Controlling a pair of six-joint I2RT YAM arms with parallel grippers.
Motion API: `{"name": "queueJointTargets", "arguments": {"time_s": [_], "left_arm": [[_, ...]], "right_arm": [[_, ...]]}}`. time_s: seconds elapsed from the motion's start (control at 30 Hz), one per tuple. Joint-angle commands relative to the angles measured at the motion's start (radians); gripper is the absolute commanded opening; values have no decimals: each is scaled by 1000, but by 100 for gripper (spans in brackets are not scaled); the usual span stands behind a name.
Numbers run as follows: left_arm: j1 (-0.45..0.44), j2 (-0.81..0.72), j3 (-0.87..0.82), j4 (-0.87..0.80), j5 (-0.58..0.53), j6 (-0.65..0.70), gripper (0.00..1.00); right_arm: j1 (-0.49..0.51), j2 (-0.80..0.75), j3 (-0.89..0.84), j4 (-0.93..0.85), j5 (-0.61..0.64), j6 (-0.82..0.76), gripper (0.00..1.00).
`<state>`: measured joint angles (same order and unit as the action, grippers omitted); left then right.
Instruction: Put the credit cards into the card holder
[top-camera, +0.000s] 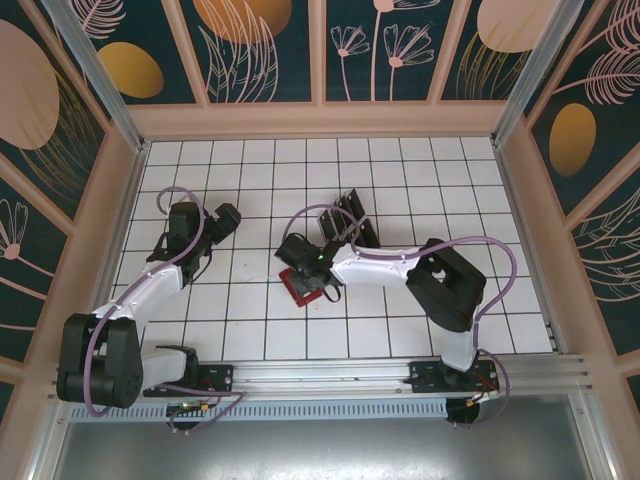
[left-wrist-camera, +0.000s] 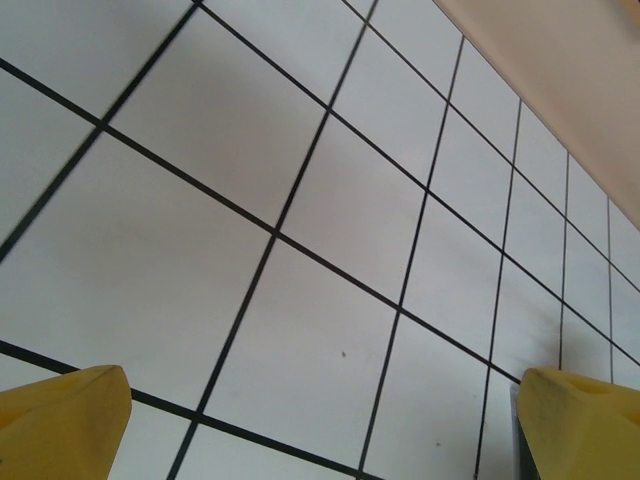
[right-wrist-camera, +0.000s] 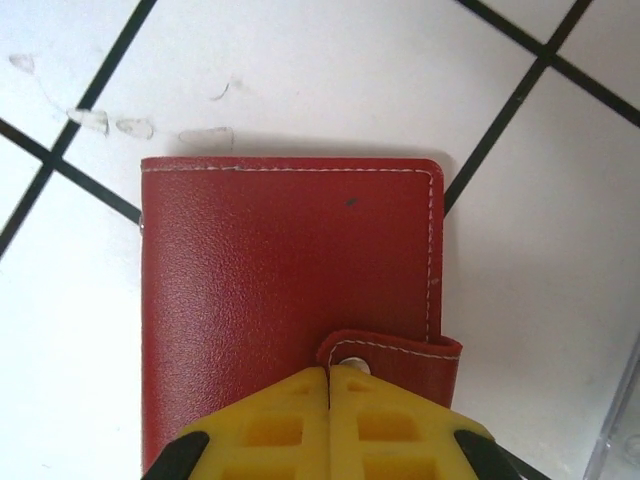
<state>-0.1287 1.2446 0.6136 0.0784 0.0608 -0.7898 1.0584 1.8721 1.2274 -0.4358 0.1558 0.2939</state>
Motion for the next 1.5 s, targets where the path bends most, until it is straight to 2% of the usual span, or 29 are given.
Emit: {"name": "queueJointTargets", "arguments": {"time_s": [0.0,0.23,0.6,0.97,1.1,1.47], "left_arm": [[8,4,-19,41,83,21,99],[8,33,-65,122,202,4,98],[-8,64,-192,373,351,-75,98],[-115,118,-221,563,373,-164,98],[-133,132,-241,643,369,-208,96],[-153,135,-257,715,356,-252,90]], "right_arm": [[-14,-66,-7,36,-14,50,0],[-57,-120,-27,130,-55,135,0],[-168,-190,-164,388,-249,289,0],[-172,-176,-134,457,-307,328,0],[-172,-176,-125,484,-329,342,0],[-161,-168,-94,512,-360,360,0]]}}
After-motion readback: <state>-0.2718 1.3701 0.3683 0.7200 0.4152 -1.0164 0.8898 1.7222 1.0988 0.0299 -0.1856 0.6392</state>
